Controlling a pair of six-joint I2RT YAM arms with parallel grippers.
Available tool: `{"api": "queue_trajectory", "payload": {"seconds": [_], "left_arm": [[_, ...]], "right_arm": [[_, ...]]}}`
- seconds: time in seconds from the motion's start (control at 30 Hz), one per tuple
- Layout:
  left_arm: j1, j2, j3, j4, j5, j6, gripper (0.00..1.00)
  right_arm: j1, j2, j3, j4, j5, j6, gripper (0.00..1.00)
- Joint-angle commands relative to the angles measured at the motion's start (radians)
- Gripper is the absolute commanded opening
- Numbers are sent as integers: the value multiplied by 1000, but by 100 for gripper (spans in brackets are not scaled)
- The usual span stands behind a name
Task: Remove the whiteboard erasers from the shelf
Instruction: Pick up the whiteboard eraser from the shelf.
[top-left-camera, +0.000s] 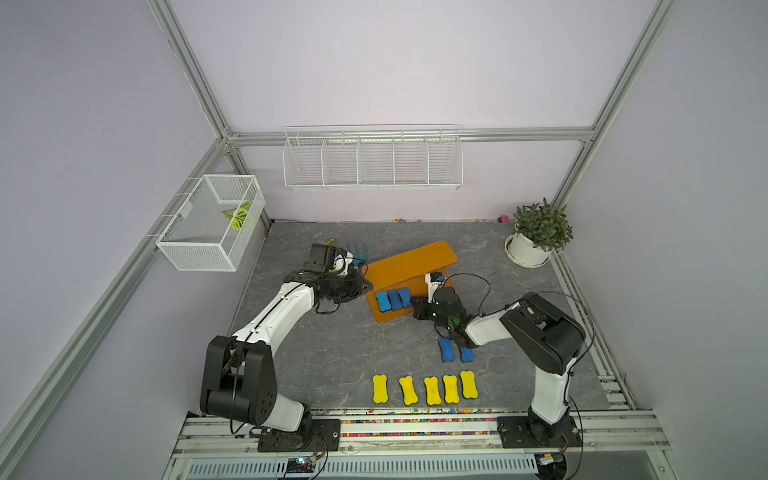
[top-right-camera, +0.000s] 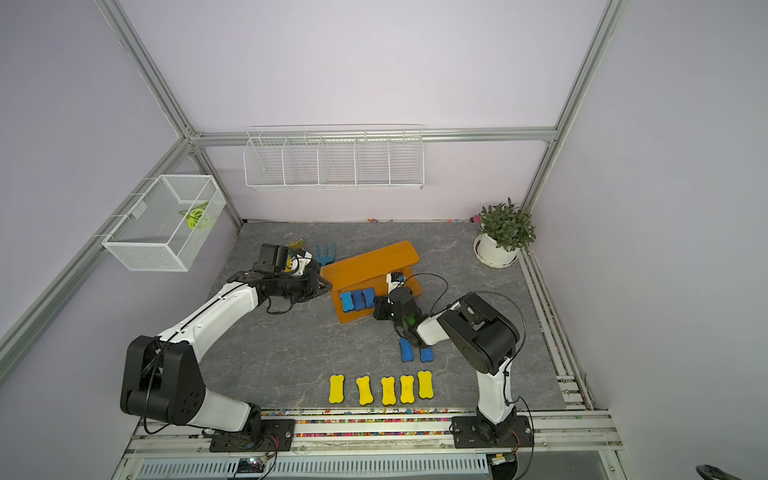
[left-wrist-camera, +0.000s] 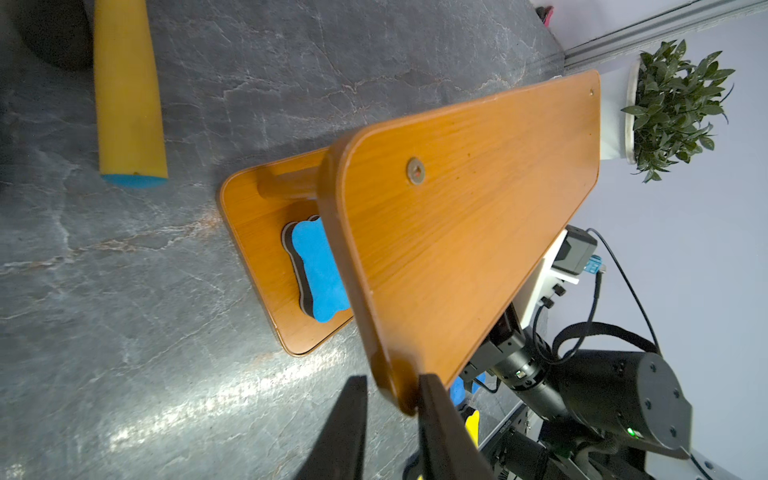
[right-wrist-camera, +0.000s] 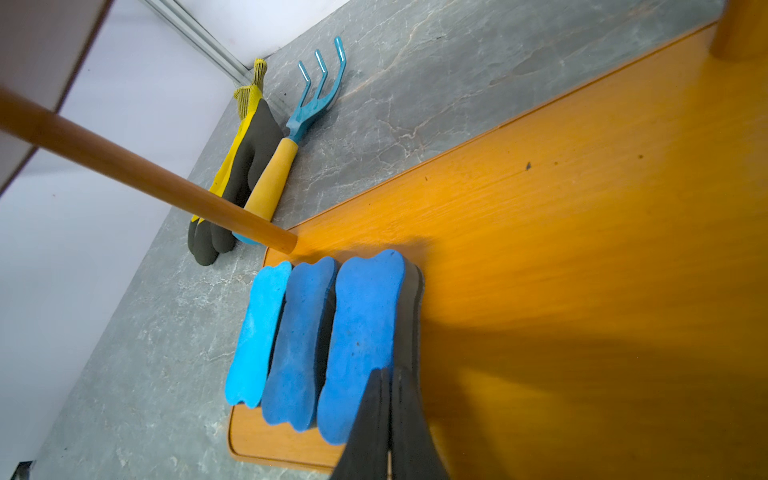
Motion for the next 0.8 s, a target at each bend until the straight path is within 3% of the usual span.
{"api": "queue_trajectory", "payload": {"seconds": [0.0,0.5,0.77], "left_arm": [[7,-21,22,-46,-35,21,31],[15,-70,40,-83,-60,46,47],[21,-96,16,-70,-47,45,48]], "right_arm": [[-3,5,-6,-33,-14,-4,0],[21,-177,-34,-189,58,-15,0],[104,-372,-129,-366,198,-3,0]]}}
